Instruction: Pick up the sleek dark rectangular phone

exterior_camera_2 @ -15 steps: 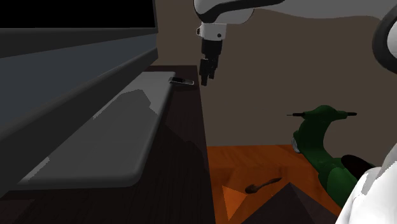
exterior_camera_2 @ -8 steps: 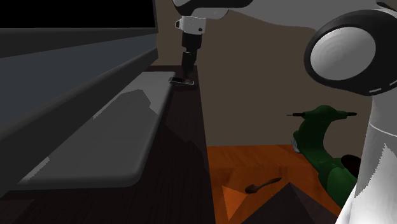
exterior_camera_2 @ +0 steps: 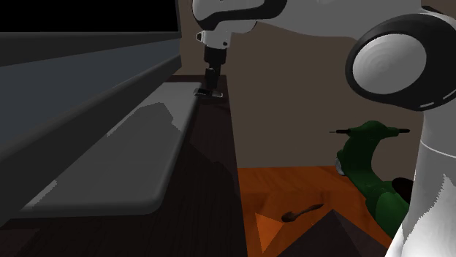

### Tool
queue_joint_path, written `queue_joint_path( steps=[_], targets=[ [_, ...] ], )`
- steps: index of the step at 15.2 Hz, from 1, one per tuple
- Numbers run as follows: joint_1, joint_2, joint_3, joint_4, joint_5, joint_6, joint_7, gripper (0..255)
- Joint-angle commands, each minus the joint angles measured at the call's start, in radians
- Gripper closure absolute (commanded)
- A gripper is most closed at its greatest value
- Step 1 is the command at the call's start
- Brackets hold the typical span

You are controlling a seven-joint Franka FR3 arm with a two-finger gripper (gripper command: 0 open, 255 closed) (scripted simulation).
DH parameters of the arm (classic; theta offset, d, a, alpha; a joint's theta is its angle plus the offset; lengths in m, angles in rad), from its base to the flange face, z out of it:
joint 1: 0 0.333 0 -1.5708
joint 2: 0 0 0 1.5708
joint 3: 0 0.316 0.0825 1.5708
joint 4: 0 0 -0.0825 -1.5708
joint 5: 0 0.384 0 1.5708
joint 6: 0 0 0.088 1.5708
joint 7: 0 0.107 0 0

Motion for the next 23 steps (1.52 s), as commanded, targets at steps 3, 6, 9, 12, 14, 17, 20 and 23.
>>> queue_joint_path(
  steps=[3, 6, 9, 12, 14, 17, 20, 23],
  targets=[
    [0.000, -0.001, 0.000, -0.020, 0.000, 0.020, -0.002, 255],
    [0.000, -0.002, 0.000, -0.023, 0.000, 0.022, -0.003, 255],
    [0.000, 0.000, 0.000, -0.021, 0.000, 0.022, -0.003, 255],
    [0.001, -0.003, 0.000, -0.024, 0.000, 0.021, -0.002, 255],
    [-0.001, 0.005, 0.000, 0.015, 0.001, -0.009, 0.000, 255],
    [-0.004, 0.020, -0.001, 0.078, 0.002, -0.057, 0.003, 255],
    [-0.007, 0.040, -0.001, 0.149, 0.005, -0.108, 0.005, 255],
    [-0.012, 0.066, -0.001, 0.229, 0.009, -0.162, 0.008, 255]
  ],
)
